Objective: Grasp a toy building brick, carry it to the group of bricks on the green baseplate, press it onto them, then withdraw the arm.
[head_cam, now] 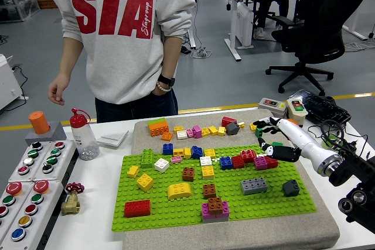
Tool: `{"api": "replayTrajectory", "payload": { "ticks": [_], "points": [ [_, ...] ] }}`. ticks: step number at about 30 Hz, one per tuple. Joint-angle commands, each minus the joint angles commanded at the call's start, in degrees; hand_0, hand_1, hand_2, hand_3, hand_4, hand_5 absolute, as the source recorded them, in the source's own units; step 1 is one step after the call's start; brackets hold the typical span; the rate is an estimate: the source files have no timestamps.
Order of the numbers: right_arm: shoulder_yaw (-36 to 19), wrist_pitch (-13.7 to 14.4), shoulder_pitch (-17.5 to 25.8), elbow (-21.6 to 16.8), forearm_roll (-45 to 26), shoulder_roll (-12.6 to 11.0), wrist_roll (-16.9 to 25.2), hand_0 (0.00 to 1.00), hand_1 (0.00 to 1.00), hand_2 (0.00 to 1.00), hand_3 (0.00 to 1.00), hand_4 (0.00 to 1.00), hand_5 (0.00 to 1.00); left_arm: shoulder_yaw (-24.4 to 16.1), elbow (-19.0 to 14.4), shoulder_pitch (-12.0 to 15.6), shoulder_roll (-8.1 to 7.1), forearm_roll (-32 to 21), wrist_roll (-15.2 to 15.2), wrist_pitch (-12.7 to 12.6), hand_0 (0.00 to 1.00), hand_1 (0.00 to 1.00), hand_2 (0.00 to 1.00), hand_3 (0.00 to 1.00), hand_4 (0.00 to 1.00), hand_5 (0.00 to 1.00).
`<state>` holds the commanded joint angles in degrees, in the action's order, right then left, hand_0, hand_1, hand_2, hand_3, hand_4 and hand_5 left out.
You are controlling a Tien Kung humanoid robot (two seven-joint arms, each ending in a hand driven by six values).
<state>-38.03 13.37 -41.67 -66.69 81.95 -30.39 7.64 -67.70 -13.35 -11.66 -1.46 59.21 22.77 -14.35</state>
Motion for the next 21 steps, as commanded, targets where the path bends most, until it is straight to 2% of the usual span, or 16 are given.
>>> {"api": "replayTrajectory", "payload": {
  "ticks": [2,3,11,17,21],
  "points": [
    [1.0,-0.8,-0.2,0.0,3.8,-0.3,0.0,0.777,0.751,0.728,0.789,0.623,0.179,-0.1,0.0,0.0,0.02,0.1,0.0,0.0,0.632,0.596,0.613,0.405,0.301,0.93],
    [1.4,-1.2,-0.2,-0.1,5.9,-0.4,0.1,0.822,0.792,0.77,0.804,0.715,0.199,-0.1,0.0,0.0,0.02,0.1,0.0,0.0,0.631,0.596,0.613,0.407,0.301,0.93],
    [5.0,-4.3,-1.0,-0.7,21.0,-0.7,-0.9,0.831,0.792,0.764,0.808,0.726,0.195,-0.1,0.0,0.1,-0.01,0.2,-0.1,0.0,0.631,0.596,0.613,0.408,0.3,0.932],
    [7.1,-6.5,-1.6,-1.0,28.4,-0.2,-2.5,0.827,0.787,0.761,0.807,0.721,0.21,-0.2,0.0,0.0,-0.06,0.2,-0.1,-0.1,0.632,0.596,0.613,0.407,0.301,0.933],
    [8.1,-7.3,-1.8,-0.7,30.4,0.3,-3.5,0.816,0.777,0.75,0.806,0.707,0.227,-0.2,0.0,0.0,-0.06,0.2,0.0,-0.1,0.631,0.596,0.613,0.407,0.301,0.933]
  ]
}}
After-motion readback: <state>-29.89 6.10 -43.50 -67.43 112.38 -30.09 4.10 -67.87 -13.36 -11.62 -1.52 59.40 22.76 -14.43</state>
